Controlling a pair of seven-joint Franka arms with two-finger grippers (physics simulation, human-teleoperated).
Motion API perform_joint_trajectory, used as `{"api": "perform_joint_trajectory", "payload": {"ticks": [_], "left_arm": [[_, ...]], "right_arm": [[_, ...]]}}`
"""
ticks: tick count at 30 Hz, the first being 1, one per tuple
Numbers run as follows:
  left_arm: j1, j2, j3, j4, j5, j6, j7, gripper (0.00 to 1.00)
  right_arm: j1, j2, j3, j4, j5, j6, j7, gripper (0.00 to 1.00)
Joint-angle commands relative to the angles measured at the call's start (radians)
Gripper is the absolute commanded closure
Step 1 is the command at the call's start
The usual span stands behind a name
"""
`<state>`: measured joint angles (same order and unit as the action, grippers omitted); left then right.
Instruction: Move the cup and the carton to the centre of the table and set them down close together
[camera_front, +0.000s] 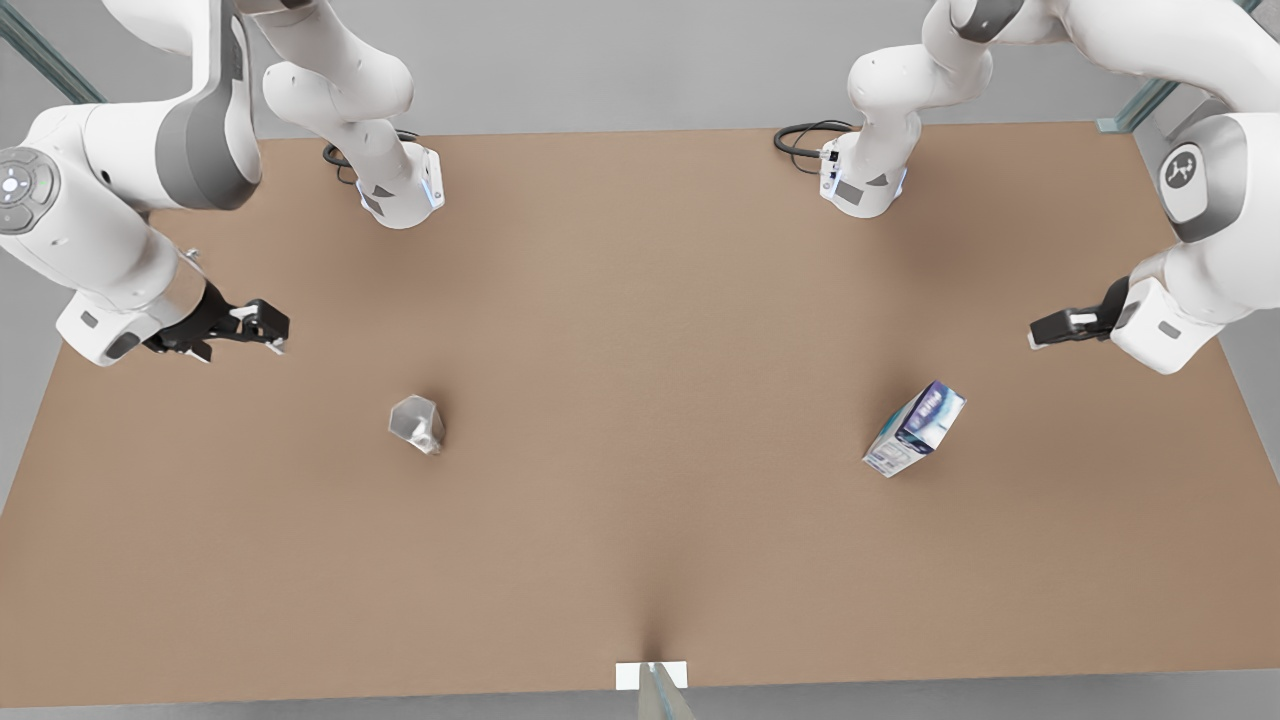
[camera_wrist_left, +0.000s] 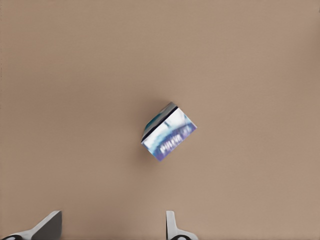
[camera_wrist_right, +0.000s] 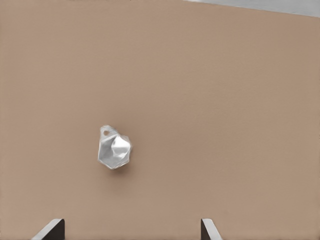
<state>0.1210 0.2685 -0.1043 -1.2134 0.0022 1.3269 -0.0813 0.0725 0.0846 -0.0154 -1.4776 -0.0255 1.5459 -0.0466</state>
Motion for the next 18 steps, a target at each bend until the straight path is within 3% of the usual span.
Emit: {"api": "perform_joint_trajectory", "payload": {"ticks": [1, 9, 18], "left_arm": [[0.0, 0.0, 0.0, 0.0, 0.004, 0.0, 0.0, 0.0], [0.0, 0.023, -0.002, 0.0, 0.005, 0.0, 0.005, 0.0], [0.0, 0.034, -0.005, -0.021, 0.005, 0.028, 0.005, 0.0]], "right_arm": [[0.004, 0.0, 0.0, 0.0, -0.001, 0.0, 0.001, 0.0], [0.139, 0.153, 0.008, -0.01, 0.009, -0.026, 0.043, 0.0], [0.124, 0.17, 0.006, -0.383, 0.013, 0.344, 0.355, 0.0]]}}
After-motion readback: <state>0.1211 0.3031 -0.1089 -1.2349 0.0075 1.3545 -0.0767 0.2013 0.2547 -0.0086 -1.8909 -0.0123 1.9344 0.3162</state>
